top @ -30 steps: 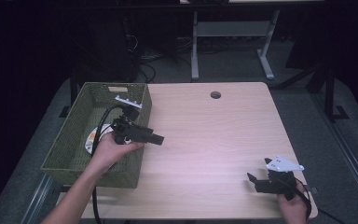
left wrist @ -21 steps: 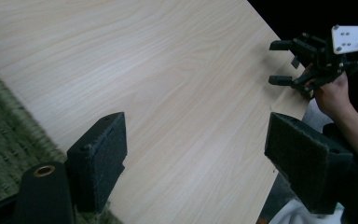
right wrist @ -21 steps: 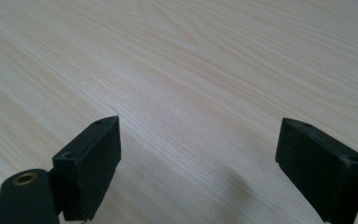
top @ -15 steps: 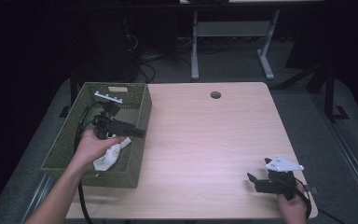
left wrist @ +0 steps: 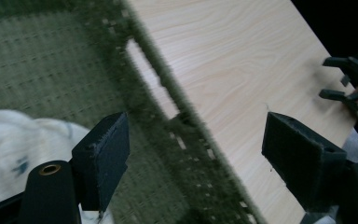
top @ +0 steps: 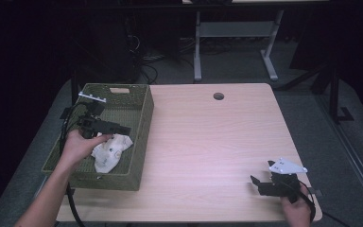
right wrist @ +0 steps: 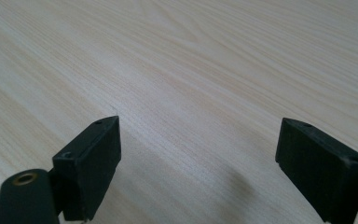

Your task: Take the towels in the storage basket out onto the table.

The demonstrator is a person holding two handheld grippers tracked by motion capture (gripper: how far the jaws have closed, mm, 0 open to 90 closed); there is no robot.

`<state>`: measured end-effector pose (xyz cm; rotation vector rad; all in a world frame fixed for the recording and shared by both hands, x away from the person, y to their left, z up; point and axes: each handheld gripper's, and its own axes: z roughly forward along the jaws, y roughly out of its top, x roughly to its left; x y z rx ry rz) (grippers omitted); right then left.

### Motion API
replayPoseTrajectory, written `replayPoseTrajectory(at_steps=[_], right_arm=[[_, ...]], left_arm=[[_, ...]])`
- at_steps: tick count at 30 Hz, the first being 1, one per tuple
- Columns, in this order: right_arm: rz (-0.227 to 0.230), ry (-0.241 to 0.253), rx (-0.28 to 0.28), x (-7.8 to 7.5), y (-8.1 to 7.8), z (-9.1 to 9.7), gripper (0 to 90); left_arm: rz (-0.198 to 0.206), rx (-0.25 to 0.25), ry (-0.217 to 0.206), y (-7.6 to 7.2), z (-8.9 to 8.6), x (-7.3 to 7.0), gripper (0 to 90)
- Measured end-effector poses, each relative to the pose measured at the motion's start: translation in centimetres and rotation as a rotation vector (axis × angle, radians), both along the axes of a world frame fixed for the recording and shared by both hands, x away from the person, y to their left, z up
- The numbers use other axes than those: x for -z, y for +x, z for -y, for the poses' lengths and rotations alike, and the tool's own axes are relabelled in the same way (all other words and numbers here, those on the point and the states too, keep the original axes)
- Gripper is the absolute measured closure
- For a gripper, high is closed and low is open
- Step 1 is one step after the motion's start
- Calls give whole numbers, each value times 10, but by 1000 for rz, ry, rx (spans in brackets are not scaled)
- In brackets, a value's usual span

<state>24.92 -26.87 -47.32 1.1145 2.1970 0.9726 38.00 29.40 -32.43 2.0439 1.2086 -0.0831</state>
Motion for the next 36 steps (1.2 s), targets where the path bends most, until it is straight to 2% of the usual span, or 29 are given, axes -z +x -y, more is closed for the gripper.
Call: replayPoseTrajectory(at_steps=[3,4,8,10,13,16,17,22,27,29,30,36], right_arm=[[-2,2,2,0,0,0,137],[-2,1,1,0,1,0,137],[-11,1,4,0,0,-1,137],[0,-6,-4,0,0,0,137],[-14,-1,3,0,0,0,137],[-8,-5,0,1,1,-1,137],[-8,-6,-2,1,1,-1,137],[-9,-1,1,1,0,-1,137],[-2,-4,-3,1,0,0,137],[-11,0,2,1,0,0,137],[-11,0,2,1,0,0,137],[-1,-5,-6,0,0,0,137]], left_arm=[[-10,-36,12,3,-10,6,227],[-17,-43,33,5,-14,10,233],[-36,-93,68,12,-26,19,235],[-45,-116,101,15,-32,23,234],[-68,-138,121,19,-39,28,232],[-68,-176,172,22,-44,35,231],[-72,-181,175,23,-45,37,228],[-91,-216,259,30,-49,47,234],[-140,-242,260,37,-50,55,238],[-145,-246,284,40,-48,57,238],[-149,-247,311,42,-48,59,238],[-196,-281,403,50,-46,72,234]])
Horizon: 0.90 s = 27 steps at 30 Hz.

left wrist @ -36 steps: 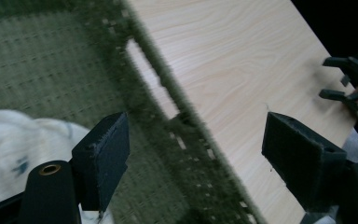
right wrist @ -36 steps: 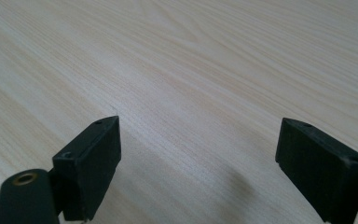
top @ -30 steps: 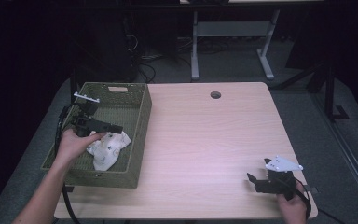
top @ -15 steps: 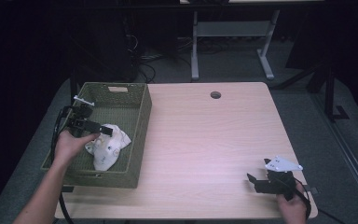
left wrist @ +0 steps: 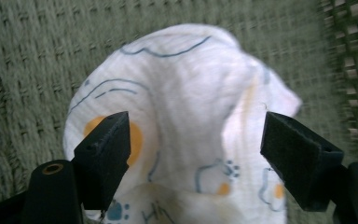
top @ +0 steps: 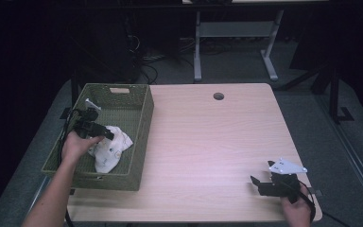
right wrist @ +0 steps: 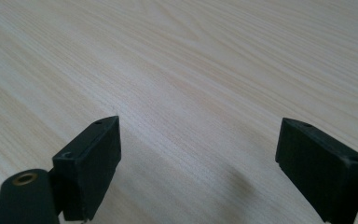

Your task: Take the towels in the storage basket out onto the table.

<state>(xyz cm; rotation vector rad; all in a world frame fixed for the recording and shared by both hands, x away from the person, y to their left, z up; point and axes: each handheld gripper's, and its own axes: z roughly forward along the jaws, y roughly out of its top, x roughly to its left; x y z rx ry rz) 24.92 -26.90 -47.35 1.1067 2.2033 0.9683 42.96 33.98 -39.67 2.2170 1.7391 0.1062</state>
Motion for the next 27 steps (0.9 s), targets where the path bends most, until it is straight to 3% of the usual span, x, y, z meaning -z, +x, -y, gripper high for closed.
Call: replayPoseTrajectory(at_steps=[5,7,8,9,13,17,20,27], right_arm=[[-5,3,3,-1,-1,0,137],[-1,1,1,-1,-1,0,137],[-1,1,1,-1,-1,0,137],[-1,1,0,-1,-1,0,137],[-4,0,-5,0,-1,-1,137],[-2,2,-4,0,-1,-1,137],[-3,4,-1,-1,-1,-1,137],[-5,2,-1,-1,-1,-1,137]], left_arm=[[-32,-3,63,3,2,8,249],[-45,-4,113,3,5,12,264],[-45,-4,113,3,5,12,286],[-76,6,164,5,8,18,291],[-90,6,193,7,10,24,298],[-99,18,202,8,12,27,316],[-96,45,183,6,15,26,418],[-90,73,160,2,16,26,560]])
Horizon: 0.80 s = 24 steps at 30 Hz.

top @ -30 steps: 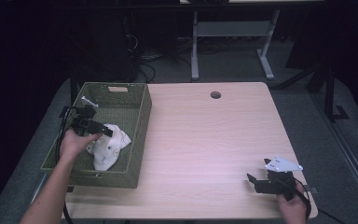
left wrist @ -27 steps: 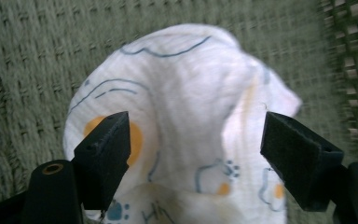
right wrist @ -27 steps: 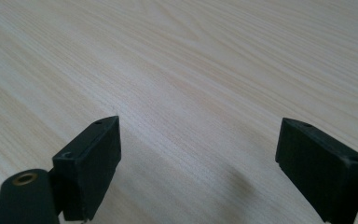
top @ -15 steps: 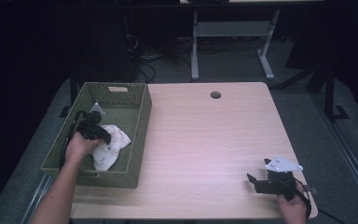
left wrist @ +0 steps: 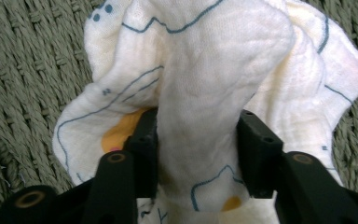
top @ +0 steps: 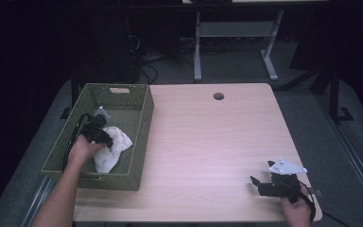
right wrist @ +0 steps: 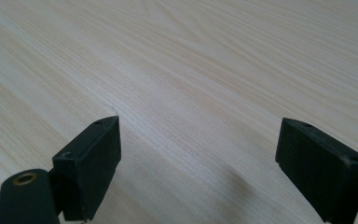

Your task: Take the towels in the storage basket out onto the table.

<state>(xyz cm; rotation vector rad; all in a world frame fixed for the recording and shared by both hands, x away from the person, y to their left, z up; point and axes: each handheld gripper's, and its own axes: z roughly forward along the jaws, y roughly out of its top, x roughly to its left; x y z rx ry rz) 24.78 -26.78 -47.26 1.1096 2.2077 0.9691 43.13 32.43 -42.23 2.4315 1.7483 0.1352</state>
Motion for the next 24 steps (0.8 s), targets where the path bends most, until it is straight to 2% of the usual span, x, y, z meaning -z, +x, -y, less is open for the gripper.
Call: replayPoseTrajectory(at_steps=[11,17,22,24], right_arm=[[1,4,8,0,0,2,137],[0,-2,-1,0,1,0,137],[-1,4,8,0,0,1,137],[-1,8,9,0,0,1,137]], left_arm=[[-1,-22,-53,-3,-4,0,692],[10,-3,-83,-6,-8,-3,742],[32,4,-133,-9,-10,-10,750],[44,10,-177,-11,-10,-15,750]])
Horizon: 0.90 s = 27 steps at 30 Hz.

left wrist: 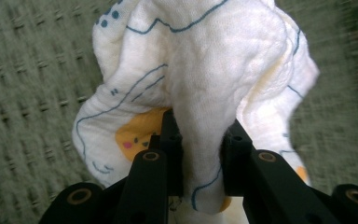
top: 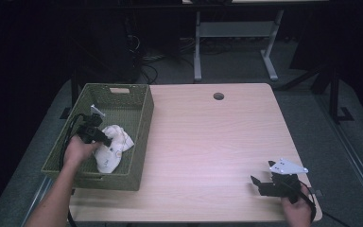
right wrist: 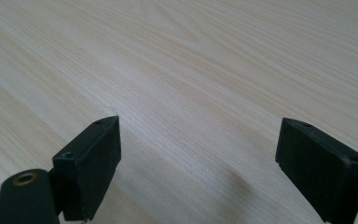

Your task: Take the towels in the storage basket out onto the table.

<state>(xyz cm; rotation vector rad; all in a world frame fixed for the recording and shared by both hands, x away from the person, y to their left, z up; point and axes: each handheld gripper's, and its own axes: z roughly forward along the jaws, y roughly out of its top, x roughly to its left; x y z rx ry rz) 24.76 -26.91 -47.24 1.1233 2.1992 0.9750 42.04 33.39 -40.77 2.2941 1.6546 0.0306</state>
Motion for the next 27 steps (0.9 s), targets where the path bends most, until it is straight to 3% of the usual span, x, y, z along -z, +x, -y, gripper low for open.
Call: replayPoseTrajectory(at_steps=[3,10,17,22,25,27], right_arm=[[9,-4,-7,0,0,0,137],[2,-5,-3,0,0,-1,137],[2,-5,1,0,0,-1,137],[8,-9,-2,0,0,-1,137],[3,-6,2,0,0,-1,137],[8,-11,-3,0,0,-1,137]], left_arm=[[6,15,-45,-4,1,-7,747],[36,48,-90,-13,-4,-22,743],[149,53,-267,-27,-24,-47,743],[179,46,-331,-35,-34,-64,739],[161,54,-392,-37,-37,-71,731],[160,61,-393,-39,-37,-75,728]])
